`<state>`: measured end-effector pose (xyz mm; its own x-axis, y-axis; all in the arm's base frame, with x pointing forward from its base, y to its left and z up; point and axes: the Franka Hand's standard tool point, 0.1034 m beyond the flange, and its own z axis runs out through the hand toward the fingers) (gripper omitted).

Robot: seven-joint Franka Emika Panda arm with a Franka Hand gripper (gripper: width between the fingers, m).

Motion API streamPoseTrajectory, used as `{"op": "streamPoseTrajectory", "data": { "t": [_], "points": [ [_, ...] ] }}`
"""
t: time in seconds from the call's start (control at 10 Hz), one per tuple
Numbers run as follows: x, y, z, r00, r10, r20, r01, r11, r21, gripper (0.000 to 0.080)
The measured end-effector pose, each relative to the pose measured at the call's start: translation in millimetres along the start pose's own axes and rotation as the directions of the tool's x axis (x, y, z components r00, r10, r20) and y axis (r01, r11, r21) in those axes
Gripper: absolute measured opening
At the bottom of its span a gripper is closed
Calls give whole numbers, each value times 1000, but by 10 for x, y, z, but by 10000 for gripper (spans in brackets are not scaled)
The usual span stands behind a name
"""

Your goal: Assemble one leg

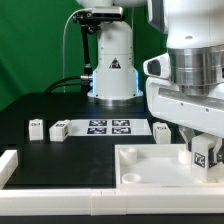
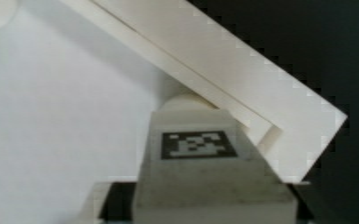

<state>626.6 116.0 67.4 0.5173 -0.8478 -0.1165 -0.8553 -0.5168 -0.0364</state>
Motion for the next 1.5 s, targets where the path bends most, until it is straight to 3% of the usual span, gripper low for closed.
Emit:
{"op": "streamPoseTrajectory", "data": {
  "t": [0.3,0.4,0.5,0.7,0.8,1.0,1.1,1.4,1.5],
  "points": [
    [-4,-3,1,993,118,4,-118,993,2,304],
    [-6,-3,2,993,115,4,-115,993,2,500],
    [-6,-3,3,993,114,4,-114,993,2,601],
    [-13,-3,6,1000,27,2,-27,1000,1,635],
    [-48,-1,26,991,-137,0,137,991,-2,647],
    [-123,-20,43,926,-379,-8,378,926,-14,649],
    [-113,-17,41,846,-532,-3,532,846,-16,649],
    [-57,-7,33,651,-759,8,759,651,-19,649],
    [-42,-4,34,549,-836,6,836,549,-22,649]
  ]
}}
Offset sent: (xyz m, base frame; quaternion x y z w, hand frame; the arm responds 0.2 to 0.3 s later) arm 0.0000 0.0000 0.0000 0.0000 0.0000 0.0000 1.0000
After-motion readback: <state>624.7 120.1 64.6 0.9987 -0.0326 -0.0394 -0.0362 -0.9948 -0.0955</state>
